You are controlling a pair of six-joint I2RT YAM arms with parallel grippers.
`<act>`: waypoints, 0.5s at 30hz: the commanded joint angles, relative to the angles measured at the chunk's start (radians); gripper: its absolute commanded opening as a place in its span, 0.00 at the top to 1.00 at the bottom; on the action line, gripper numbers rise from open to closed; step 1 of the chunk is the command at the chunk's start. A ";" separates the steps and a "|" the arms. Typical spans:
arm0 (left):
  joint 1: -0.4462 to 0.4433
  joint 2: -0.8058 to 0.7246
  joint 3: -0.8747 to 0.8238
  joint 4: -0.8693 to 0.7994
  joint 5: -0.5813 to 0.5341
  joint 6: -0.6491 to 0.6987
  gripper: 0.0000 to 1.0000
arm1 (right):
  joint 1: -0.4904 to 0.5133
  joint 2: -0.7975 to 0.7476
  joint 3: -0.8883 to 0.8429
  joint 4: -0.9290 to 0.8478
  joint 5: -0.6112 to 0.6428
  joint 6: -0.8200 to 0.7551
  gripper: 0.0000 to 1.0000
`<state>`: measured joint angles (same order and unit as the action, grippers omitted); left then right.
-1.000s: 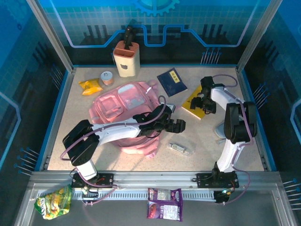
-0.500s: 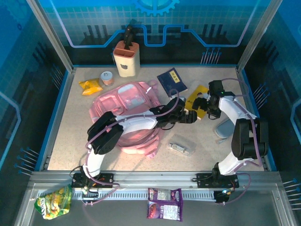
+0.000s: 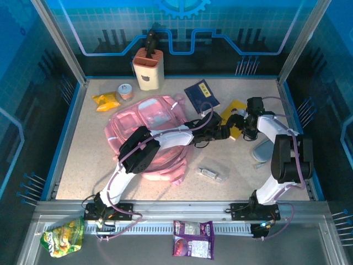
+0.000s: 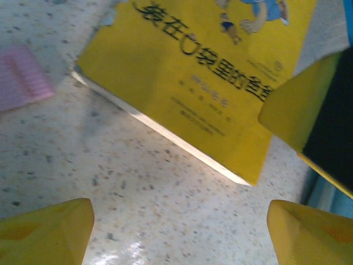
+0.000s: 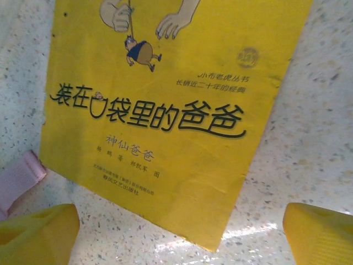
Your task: Pack the student bag
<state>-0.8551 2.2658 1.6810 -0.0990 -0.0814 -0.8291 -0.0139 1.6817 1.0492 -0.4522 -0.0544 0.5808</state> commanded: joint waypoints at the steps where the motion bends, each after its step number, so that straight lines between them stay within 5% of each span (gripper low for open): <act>1: 0.022 -0.008 -0.012 0.038 -0.024 -0.008 0.20 | 0.010 0.051 0.010 0.004 -0.036 0.021 0.08; 5: 0.031 -0.068 -0.080 0.055 -0.018 -0.022 0.20 | 0.011 0.112 0.026 0.031 -0.125 0.017 0.13; 9: 0.038 -0.119 -0.112 0.025 -0.063 -0.009 0.20 | 0.061 0.121 0.035 -0.002 -0.082 0.001 0.18; 15: 0.080 -0.117 -0.118 0.049 -0.055 -0.015 0.21 | 0.078 0.093 -0.043 0.002 -0.094 0.006 0.40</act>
<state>-0.7994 2.1864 1.5749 -0.0685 -0.1188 -0.8394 0.0444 1.7798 1.0477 -0.4175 -0.0986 0.5877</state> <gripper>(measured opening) 0.793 0.624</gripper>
